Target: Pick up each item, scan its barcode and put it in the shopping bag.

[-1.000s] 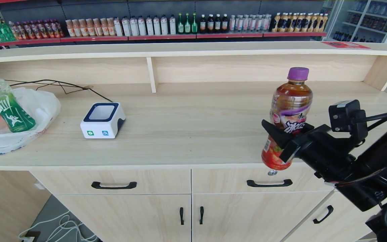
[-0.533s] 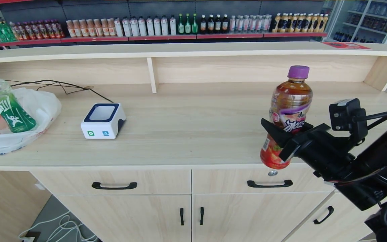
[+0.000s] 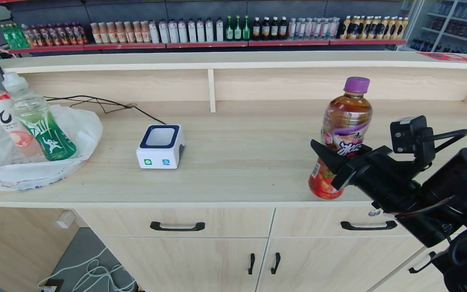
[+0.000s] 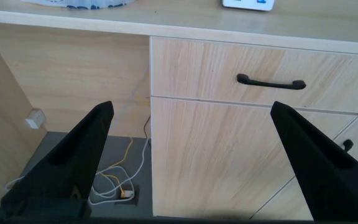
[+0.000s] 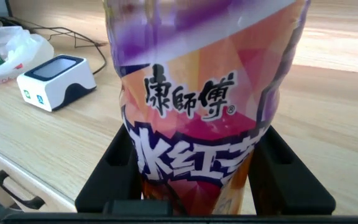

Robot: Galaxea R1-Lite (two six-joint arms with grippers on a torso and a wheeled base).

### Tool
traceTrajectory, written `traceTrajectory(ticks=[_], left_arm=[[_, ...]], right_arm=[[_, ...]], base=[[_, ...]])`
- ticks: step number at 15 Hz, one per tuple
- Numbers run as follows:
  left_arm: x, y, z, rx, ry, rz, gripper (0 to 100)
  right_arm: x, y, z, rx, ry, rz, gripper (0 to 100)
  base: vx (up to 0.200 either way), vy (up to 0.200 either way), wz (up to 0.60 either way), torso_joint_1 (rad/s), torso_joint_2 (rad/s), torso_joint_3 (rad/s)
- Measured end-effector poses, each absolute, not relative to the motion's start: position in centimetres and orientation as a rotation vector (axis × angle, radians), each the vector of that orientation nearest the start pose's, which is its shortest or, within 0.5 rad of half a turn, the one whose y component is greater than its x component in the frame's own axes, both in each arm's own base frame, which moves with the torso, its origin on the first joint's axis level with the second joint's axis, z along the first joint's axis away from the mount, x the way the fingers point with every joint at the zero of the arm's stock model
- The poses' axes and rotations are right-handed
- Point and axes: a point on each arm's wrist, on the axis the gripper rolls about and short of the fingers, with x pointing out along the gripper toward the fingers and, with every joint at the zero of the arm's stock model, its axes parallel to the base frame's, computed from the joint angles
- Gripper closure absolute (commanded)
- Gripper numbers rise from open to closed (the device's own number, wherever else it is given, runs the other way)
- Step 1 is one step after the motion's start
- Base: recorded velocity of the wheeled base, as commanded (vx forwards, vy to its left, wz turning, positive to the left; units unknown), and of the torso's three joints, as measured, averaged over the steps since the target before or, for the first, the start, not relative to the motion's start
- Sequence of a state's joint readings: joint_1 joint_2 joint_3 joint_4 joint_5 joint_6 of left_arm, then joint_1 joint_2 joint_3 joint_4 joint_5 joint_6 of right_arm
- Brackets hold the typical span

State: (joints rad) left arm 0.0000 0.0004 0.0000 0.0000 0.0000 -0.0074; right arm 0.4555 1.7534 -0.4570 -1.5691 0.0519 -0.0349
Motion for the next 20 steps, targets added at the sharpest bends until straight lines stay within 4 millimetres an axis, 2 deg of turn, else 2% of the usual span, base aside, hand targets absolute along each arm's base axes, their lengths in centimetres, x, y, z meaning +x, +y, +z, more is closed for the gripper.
traceTrajectory(ticks=[8,12,15,18,20], left_arm=[[-2.3,0.0,7.5,-0.009,0.001,0.000,0],[-2.3,0.0,7.5,-0.017,0.001,0.001,0],[-2.3,0.0,7.5,-0.014,0.000,0.000,0],[-2.3,0.0,7.5,-0.010,0.000,0.000,0],[-2.3,0.0,7.5,-0.010,0.000,0.000,0]], right_arm=[[24.5,12.1,17.7,0.057,-0.281,0.502,100],[23.5,11.4,18.5,0.061,-0.303,0.497,100],[23.6,10.5,19.8,0.067,-0.357,0.460,100],[23.6,10.3,19.9,0.068,-0.363,0.456,100],[23.5,10.2,20.1,0.076,-0.369,0.452,100]], base=[[0.000,0.200,0.00,0.003,0.00,0.003],[0.000,0.200,0.00,0.006,0.00,0.002],[0.000,0.200,0.00,0.002,0.00,0.002],[0.000,0.200,0.00,-0.004,0.00,-0.001],[0.000,0.000,0.00,0.000,0.00,0.000]])
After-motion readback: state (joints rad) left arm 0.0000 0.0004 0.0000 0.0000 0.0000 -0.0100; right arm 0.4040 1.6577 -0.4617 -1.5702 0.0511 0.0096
